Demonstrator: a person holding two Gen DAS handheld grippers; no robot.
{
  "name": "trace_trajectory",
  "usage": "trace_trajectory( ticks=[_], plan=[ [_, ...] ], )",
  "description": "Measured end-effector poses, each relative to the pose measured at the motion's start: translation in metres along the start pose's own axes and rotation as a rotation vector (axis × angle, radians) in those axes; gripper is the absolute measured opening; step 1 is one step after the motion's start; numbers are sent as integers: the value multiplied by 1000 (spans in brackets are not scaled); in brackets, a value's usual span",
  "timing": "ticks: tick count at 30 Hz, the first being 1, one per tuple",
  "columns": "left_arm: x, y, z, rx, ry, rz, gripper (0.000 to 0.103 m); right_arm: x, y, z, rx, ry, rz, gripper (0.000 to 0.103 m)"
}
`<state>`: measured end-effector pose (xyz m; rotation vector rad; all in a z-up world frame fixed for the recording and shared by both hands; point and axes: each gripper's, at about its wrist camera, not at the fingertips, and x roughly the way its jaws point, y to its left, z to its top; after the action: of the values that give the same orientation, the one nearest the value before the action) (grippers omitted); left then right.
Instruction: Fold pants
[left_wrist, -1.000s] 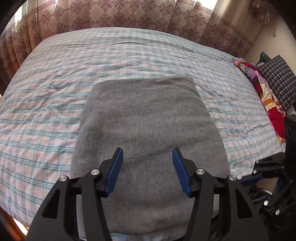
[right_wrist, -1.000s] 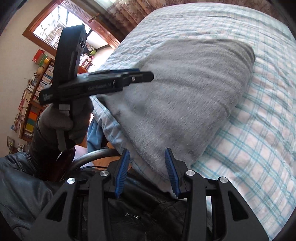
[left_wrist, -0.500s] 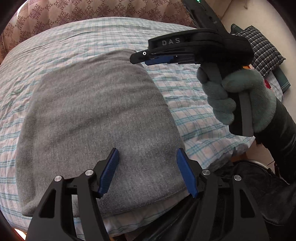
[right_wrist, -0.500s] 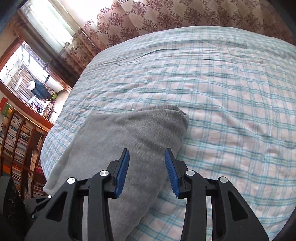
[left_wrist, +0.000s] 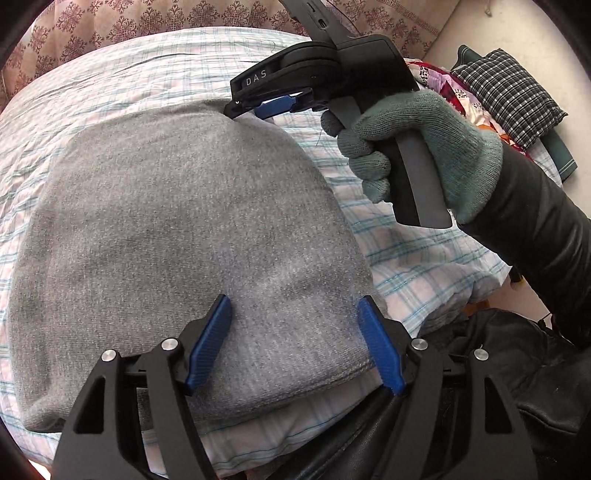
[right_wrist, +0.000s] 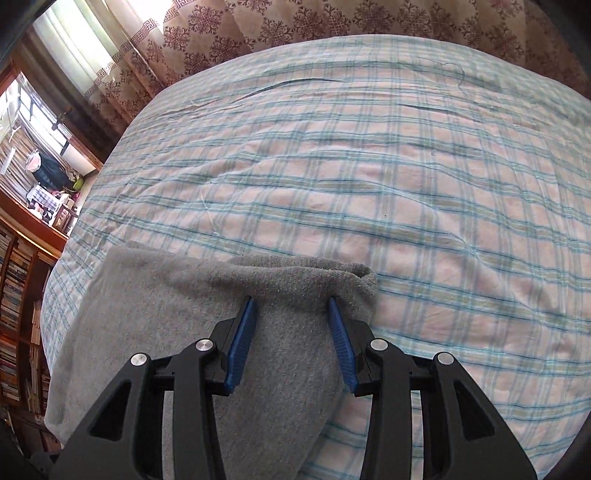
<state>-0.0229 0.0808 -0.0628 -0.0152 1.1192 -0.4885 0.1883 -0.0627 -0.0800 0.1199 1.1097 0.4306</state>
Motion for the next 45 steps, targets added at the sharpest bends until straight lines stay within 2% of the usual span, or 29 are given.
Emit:
trace_trajectory(
  ticks=[4,7,10,14,18,22,26,30,36,40,43,45],
  plan=[
    [-10,9,1,-37,-19,-22,72,-23,7,-6,-38,-41,-36,41],
    [-16,19,1,-65,-28,52,73,-45,8,-18,-57,-65,-31,43],
    [-24,28,0,-96,-43,75,73,-61,12,-38,-88,-55,1,43],
    [-41,41,-6,-122,-73,126,73,-78,19,-73,-141,-29,42,56],
    [-46,57,-17,-176,-67,167,73,-84,26,-102,-158,10,92,57],
    [-47,59,-22,-165,-59,174,73,-81,37,-122,-205,47,100,57],
    [-33,64,-16,-175,-7,178,74,-72,36,-130,-186,73,89,60],
    [-33,67,-17,-192,3,155,77,-73,32,-131,-164,73,101,61],
    [-47,71,-23,-245,-54,132,77,-98,33,-131,-161,23,123,62],
    [-61,67,-26,-252,-91,203,82,-125,34,-135,-175,-30,138,63],
    [-74,64,-26,-256,-131,271,87,-147,38,-140,-204,-112,115,68],
    [-80,59,-26,-254,-153,320,97,-160,46,-147,-250,-184,71,70]
  ],
)
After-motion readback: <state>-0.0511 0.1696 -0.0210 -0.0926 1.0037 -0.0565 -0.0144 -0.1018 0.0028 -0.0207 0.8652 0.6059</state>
